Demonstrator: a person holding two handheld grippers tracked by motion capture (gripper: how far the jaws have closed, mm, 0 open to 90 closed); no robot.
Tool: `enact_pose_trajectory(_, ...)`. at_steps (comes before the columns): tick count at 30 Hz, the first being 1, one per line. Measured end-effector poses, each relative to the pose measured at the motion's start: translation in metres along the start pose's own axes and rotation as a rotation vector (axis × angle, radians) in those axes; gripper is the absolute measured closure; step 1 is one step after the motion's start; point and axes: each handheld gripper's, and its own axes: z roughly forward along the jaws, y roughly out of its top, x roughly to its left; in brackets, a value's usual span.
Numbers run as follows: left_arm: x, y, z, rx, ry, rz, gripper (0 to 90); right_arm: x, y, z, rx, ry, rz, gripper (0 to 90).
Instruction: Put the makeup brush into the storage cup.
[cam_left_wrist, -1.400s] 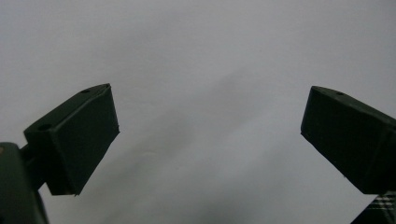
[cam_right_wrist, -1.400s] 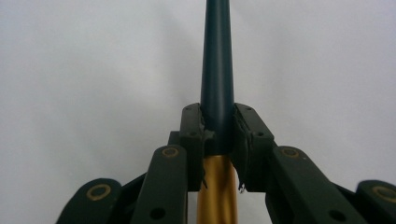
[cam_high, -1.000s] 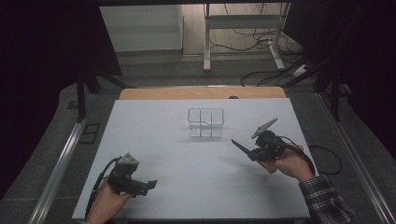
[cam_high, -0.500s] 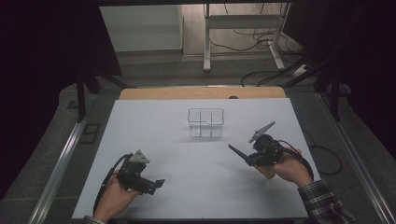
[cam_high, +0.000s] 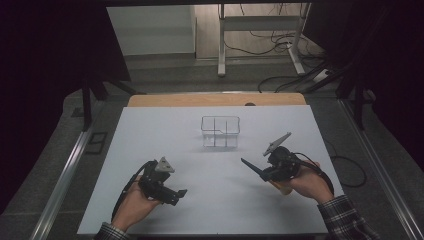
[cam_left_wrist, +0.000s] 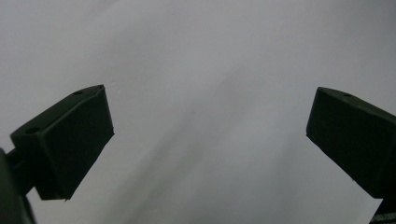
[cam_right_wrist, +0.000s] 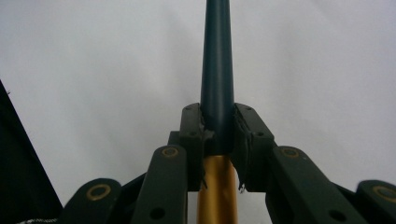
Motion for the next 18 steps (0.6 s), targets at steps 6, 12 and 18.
enact_pose_trajectory(6,-0.003,0.011,0.004,-0.014,-0.019,0.020,0.0,0.003,0.003,0.002,0.007,0.009,-0.012,74.3)
enact_pose_trajectory(12,-0.011,0.024,0.011,-0.019,-0.036,0.062,0.0,0.008,0.006,0.004,0.020,0.021,-0.033,74.2)
enact_pose_trajectory(18,-0.019,0.036,0.018,-0.023,-0.053,0.108,0.0,0.013,0.010,0.007,0.032,0.035,-0.052,74.2)
